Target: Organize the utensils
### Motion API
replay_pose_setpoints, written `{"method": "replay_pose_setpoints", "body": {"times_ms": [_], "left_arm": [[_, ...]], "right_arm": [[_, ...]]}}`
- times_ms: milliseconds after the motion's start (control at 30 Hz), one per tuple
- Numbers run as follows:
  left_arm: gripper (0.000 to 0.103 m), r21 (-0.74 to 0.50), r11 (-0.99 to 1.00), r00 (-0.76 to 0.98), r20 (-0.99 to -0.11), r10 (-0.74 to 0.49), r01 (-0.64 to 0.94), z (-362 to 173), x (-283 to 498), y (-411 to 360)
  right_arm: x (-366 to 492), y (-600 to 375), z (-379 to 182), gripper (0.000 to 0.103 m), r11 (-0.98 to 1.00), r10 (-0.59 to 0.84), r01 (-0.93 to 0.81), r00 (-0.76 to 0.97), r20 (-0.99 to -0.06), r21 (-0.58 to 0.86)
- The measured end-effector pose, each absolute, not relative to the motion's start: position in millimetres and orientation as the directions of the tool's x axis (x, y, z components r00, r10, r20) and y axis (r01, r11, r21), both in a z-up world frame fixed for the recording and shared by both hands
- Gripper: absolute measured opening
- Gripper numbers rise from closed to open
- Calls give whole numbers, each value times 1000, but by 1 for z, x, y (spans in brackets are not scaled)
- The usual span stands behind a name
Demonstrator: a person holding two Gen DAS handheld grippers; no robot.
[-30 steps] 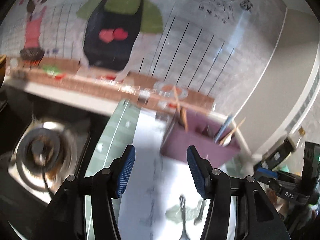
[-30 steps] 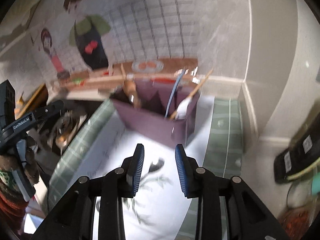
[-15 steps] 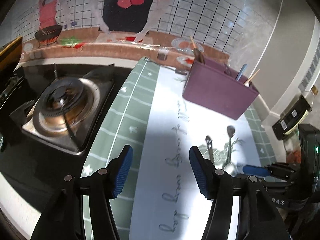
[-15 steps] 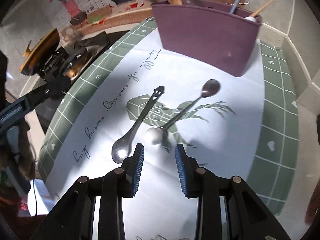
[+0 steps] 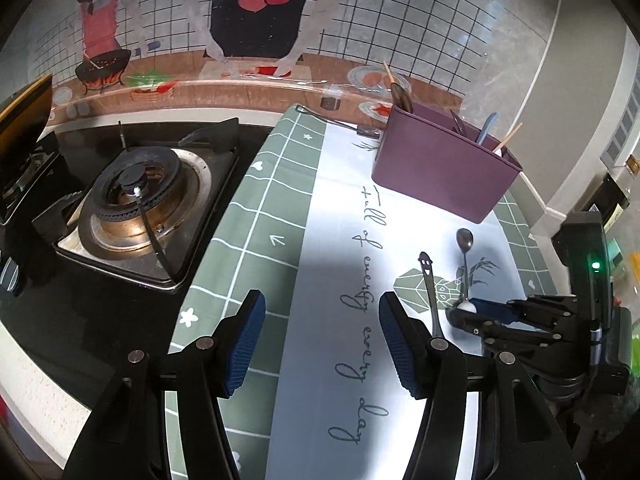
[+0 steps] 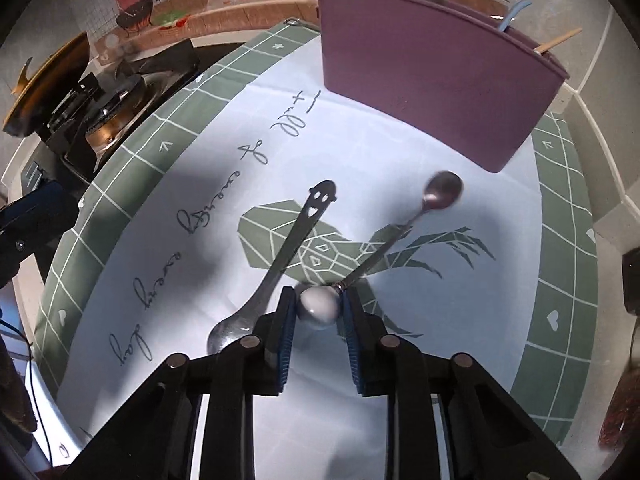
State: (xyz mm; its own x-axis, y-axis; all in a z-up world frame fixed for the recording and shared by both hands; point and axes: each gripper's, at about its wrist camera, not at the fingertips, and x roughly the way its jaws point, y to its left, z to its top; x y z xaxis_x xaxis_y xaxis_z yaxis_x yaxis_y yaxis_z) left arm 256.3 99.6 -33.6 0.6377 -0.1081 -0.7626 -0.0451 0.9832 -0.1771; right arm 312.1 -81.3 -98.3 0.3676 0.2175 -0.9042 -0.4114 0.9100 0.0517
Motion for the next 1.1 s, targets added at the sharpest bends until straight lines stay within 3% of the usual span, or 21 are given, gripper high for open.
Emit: {"method": "replay_pose_setpoints", "body": {"times_ms": [300,533,800,933,1033,1100], "left_arm": [[61,-191,981,602,-780,-171,31,-39,276,69],[63,-219,966,448,-856,-257,136,-67,304,30],[33,-172,971,357,-908,-222,166,-87,330,-3],[28,-122,974,337,-924,-182,192,-88,343,-18],[12,-107,975,332,-928,-169,197,-89,349,-24],[8,-109,974,346,-922,-174,198,-89,350,-24]], "right_arm": [[285,-135,-31,20,916,308,-387,503,-807,108],[292,-171,19,20,929,335,-339,589,-736,152],[288,-185,26,20,928,350,-331,612,-709,173],[287,-188,22,20,924,363,-334,605,-709,187],[285,-190,20,20,924,362,-332,604,-710,189],[285,-192,21,20,925,363,-329,606,-708,192]]}}
